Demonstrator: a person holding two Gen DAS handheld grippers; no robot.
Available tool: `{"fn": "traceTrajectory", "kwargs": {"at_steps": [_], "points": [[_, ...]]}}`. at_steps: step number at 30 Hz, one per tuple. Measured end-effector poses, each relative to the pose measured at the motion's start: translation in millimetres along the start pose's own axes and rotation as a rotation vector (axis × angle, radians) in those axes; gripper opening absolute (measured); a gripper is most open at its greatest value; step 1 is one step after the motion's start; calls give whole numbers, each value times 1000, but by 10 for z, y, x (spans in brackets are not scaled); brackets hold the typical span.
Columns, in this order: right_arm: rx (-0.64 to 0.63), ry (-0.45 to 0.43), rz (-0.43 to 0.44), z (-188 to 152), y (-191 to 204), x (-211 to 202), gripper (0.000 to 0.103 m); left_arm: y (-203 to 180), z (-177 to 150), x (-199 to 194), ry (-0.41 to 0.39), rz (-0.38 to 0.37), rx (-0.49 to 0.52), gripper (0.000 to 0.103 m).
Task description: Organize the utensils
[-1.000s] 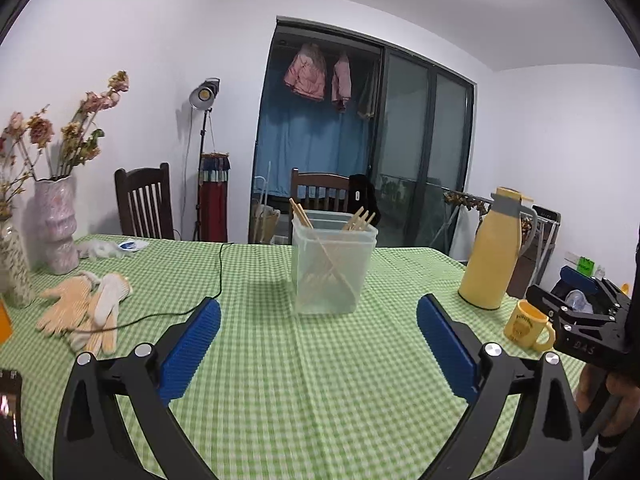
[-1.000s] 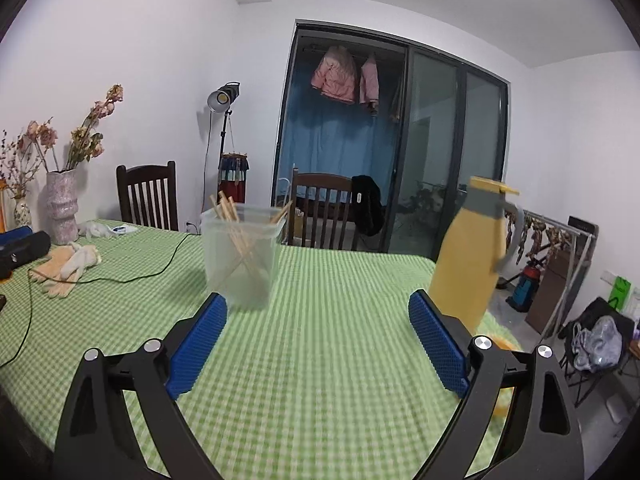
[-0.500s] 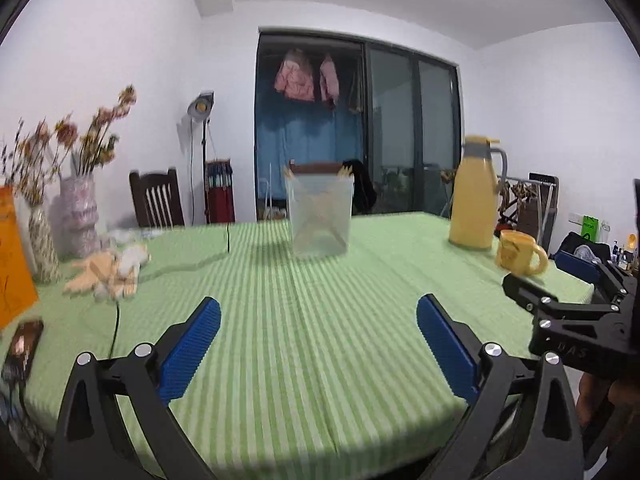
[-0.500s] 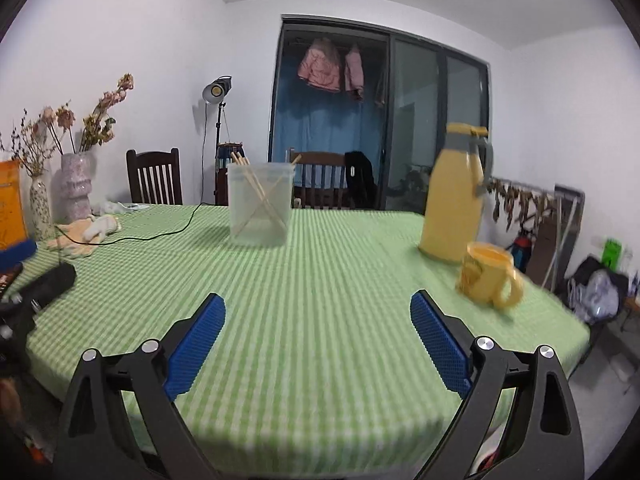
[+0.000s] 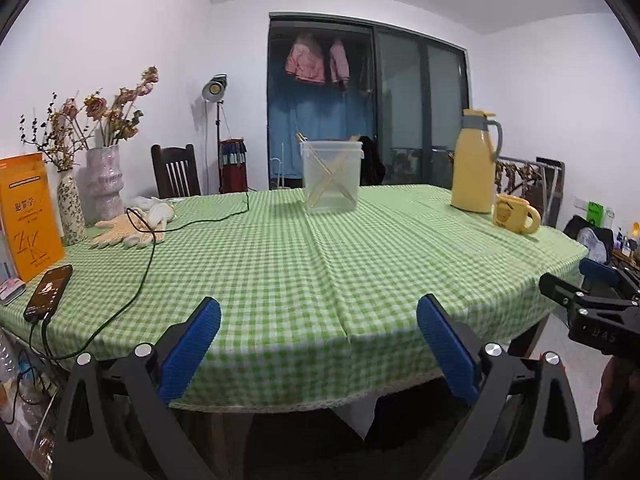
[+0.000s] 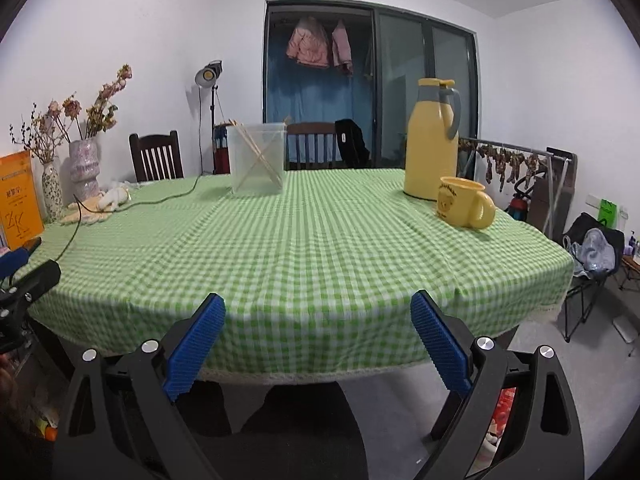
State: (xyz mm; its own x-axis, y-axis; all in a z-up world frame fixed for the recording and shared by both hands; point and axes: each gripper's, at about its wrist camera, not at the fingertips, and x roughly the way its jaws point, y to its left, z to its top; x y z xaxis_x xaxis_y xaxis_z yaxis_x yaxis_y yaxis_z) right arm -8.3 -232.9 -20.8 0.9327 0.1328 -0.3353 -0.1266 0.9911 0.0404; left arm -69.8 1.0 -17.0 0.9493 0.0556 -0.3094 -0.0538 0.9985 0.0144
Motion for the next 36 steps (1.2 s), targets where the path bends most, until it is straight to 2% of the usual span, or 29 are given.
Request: {"fn": "traceTrajectory", "kwargs": {"at_steps": [3,12,36], "points": [[-13,-23,14,-4,54,-55,90,48,43,-1,-10,4,-11,95],[-17,7,54,-25,77,-28,92,67,147,24,-15,7,-9,95],[-54,0,61,-25,184,-72,92,46,203,-27,-39,4,7,95]]}}
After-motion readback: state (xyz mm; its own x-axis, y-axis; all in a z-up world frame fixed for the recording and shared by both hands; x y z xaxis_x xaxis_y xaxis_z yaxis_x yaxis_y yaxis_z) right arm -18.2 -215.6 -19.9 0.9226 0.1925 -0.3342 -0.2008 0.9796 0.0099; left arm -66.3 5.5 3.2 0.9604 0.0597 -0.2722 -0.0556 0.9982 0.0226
